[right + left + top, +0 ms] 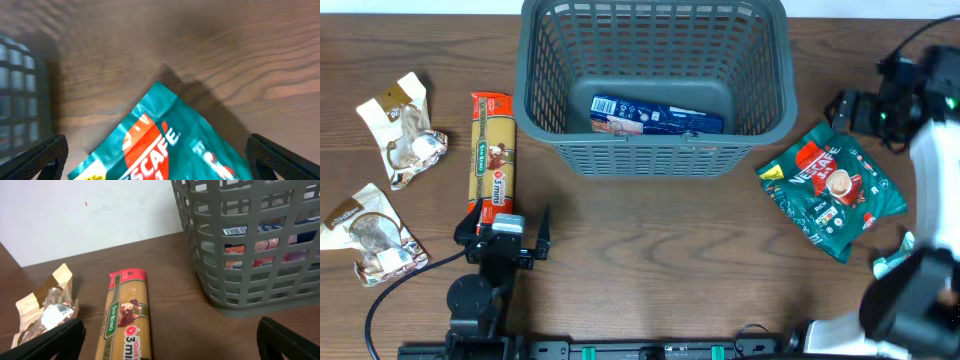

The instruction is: Pack container

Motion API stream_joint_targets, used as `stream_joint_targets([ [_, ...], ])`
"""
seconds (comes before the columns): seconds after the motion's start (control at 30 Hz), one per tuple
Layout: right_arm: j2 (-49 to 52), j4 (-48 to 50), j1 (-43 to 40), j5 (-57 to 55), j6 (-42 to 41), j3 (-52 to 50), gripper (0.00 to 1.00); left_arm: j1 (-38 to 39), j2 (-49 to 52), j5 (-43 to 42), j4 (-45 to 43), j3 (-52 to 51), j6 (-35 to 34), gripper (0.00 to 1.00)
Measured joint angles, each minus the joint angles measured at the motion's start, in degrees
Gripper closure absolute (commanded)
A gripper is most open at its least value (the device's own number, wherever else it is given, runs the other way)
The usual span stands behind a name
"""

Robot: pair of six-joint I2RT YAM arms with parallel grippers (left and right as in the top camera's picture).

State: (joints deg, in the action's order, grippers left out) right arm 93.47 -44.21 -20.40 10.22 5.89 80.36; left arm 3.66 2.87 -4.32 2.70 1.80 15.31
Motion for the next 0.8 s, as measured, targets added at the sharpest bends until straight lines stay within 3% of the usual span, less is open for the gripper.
stream_joint_targets([
  [0.17, -11.9, 5.0, -1.6, 0.3, 0.2, -10.9, 0.01, 0.0, 0.0, 0.0, 0.0, 0.0, 0.0, 0.01],
  [0.33, -16.7, 6.9, -2.6, 0.3, -0.9, -19.9, 0.01, 0.0, 0.0, 0.0, 0.0, 0.0, 0.0, 0.02],
  [0.8, -27.6, 6.5, -4.4, 0.5, -10.5, -31.7, 0.01, 0.0, 0.0, 0.0, 0.0, 0.0, 0.0, 0.01],
])
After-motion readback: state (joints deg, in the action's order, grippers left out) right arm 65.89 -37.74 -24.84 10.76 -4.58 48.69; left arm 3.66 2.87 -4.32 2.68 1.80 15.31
